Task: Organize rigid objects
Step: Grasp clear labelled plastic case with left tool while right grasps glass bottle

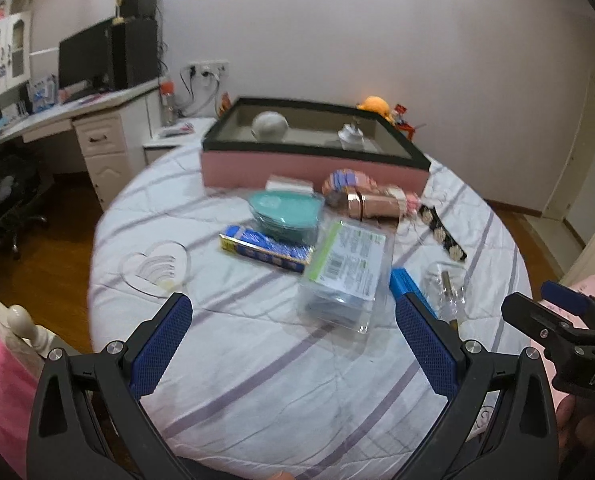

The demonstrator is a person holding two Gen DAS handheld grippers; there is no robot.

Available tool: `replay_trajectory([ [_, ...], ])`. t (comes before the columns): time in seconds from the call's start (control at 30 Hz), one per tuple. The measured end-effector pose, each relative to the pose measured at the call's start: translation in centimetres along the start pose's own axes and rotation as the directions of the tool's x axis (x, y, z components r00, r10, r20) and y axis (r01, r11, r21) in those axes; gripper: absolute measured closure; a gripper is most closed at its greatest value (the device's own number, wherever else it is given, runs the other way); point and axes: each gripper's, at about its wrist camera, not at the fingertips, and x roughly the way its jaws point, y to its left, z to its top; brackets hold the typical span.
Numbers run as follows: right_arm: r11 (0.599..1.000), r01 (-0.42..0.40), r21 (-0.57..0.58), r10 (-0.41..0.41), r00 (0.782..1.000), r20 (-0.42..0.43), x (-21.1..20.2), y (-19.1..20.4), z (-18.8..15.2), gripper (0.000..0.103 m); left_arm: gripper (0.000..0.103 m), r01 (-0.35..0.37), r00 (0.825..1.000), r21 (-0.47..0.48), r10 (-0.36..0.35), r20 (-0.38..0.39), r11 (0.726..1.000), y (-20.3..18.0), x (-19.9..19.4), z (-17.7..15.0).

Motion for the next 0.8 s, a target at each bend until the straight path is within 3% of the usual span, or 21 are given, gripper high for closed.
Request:
replay_trajectory([
  [0.6, 0.999, 0.017, 0.037, -0.016, 0.999, -0.035, 1.9, -1.5, -0.6, 0.0, 0.0, 0.018, 0.998, 0.09, -0.012, -0.069, 0.996, -2.8, 5.5, 0.4],
  [0.8, 0.999, 0.011, 0.037, -0.009, 0.999, -0.04, 3.0, -1.4, -0.1, 0.0, 0.0, 0.015, 0.996, 0.076, -0.009, -0.089, 0.997, -2.7, 6.6, 0.8],
])
